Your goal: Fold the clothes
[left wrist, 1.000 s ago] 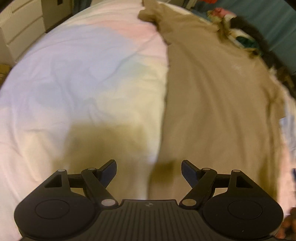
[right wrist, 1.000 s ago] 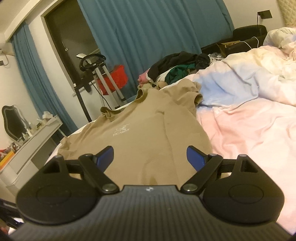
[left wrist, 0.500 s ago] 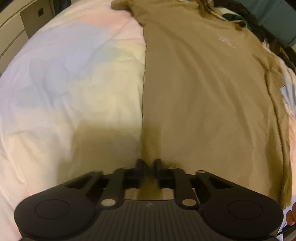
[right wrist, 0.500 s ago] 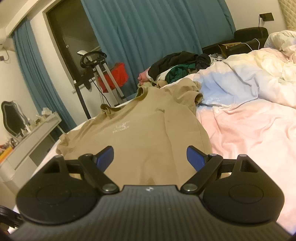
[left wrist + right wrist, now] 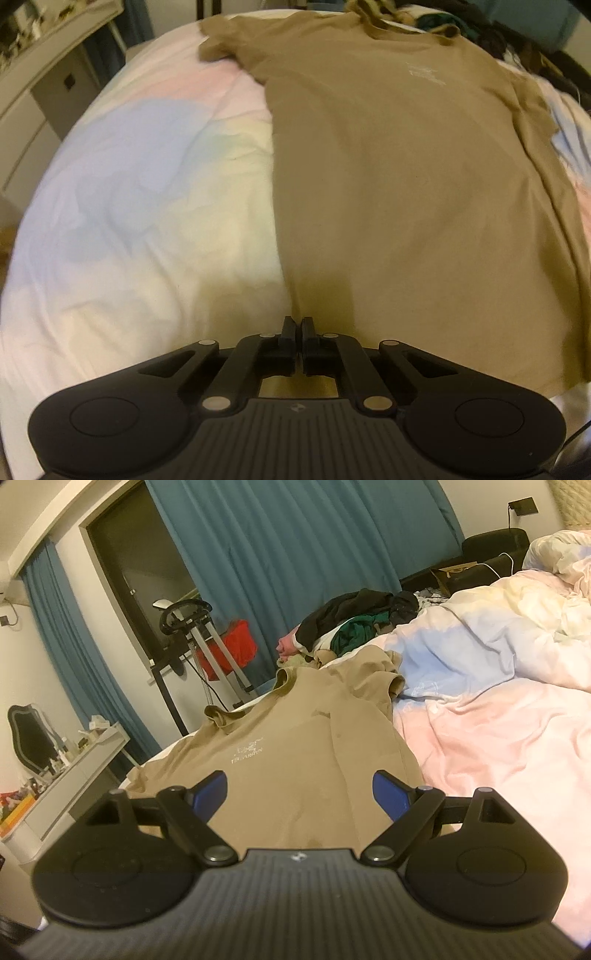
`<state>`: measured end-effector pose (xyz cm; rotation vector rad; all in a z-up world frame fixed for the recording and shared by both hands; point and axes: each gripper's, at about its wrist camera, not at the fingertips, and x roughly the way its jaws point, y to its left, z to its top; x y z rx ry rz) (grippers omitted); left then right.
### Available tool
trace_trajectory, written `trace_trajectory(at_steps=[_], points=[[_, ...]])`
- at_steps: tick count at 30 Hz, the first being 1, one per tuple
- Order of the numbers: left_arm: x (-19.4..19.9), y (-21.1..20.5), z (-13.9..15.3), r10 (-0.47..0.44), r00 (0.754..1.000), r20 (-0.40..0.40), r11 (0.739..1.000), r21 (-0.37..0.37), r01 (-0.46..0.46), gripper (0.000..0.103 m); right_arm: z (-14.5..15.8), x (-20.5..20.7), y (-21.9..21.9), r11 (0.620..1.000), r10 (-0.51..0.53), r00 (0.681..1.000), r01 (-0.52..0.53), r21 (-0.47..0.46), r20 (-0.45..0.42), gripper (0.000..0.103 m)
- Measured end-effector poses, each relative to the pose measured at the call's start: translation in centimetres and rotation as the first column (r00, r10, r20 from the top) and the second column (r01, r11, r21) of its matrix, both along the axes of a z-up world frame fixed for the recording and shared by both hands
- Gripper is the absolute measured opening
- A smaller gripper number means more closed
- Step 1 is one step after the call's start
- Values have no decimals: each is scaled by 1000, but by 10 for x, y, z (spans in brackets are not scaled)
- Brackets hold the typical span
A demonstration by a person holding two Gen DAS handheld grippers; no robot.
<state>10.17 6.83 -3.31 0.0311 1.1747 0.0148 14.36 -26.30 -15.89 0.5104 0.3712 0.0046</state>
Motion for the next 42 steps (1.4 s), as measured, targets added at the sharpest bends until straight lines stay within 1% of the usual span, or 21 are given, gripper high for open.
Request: trace_trajectory(at_steps=[1,2,3,4,7,9,11,14,16,17,19,21,24,27,30,33,34,36,38,40,42], points=[[0,-4,2,-5,1000,16,1000,-8,5,19,1,0,0,1000,0,1000,0,1,3,87],[-1,-6,7,-11,999,38,1000,-22,12,26,1,-1,0,1000,0,1000,0,1,6,87],[-3,-7,12,-13,998,63,999,-34,15,45,2,-1,0,1000,0,1000,0,1,10,87],[-5,-10,19,-22,995,99,999,-47,27,60,3,-1,0,1000,-1,1000,1,0,15,87],[-12,-22,43,-61,974,219,993,-86,82,79,7,-4,0,1000,-5,1000,5,-3,30,87],[-15,-30,56,-72,958,278,990,-100,103,84,8,-4,-1,1000,-7,999,6,3,35,87],[-13,-44,68,-60,944,326,991,-95,96,86,8,-4,-3,1000,-10,999,10,6,36,87],[-11,-67,82,-43,924,379,990,-105,89,90,8,-2,-4,1000,-14,999,14,5,37,88],[-12,-82,91,-35,912,409,989,-115,90,97,9,-1,-7,1000,-17,999,17,3,38,87],[-14,-88,90,-40,908,418,988,-122,99,98,9,0,-10,1000,-18,999,18,1,39,88],[-16,-101,82,-51,900,433,984,-132,119,99,9,1,-14,1000,-22,999,22,2,40,87],[-10,-118,58,-62,897,437,981,-139,135,99,6,4,-22,999,-27,999,26,29,36,87],[5,-126,36,-94,893,440,977,-130,167,100,-1,16,-37,994,-38,999,35,108,21,89],[20,-125,20,-116,872,475,980,-88,178,103,-8,53,-54,977,-49,999,49,207,-4,89],[28,-125,4,-112,852,511,989,-29,148,103,-24,98,-76,956,-52,998,63,287,-46,88],[40,-127,-10,-93,833,545,995,28,93,103,-54,139,-102,912,-80,992,113,394,-99,89],[44,-127,-14,-89,826,557,996,43,78,103,-63,152,-107,896,-85,991,120,427,-101,89],[56,-126,-23,-84,827,556,996,16,91,103,-75,178,-110,887,-78,992,115,448,-102,89],[68,-124,-37,-74,834,546,995,-15,97,103,-83,208,-109,896,-77,990,120,427,-117,88],[80,-121,-50,-62,852,519,996,-20,85,103,-89,232,-106,907,-119,985,160,389,-129,89],[93,-115,-61,-26,877,480,995,-70,68,103,-96,255,-107,894,-145,984,176,411,-108,89]])
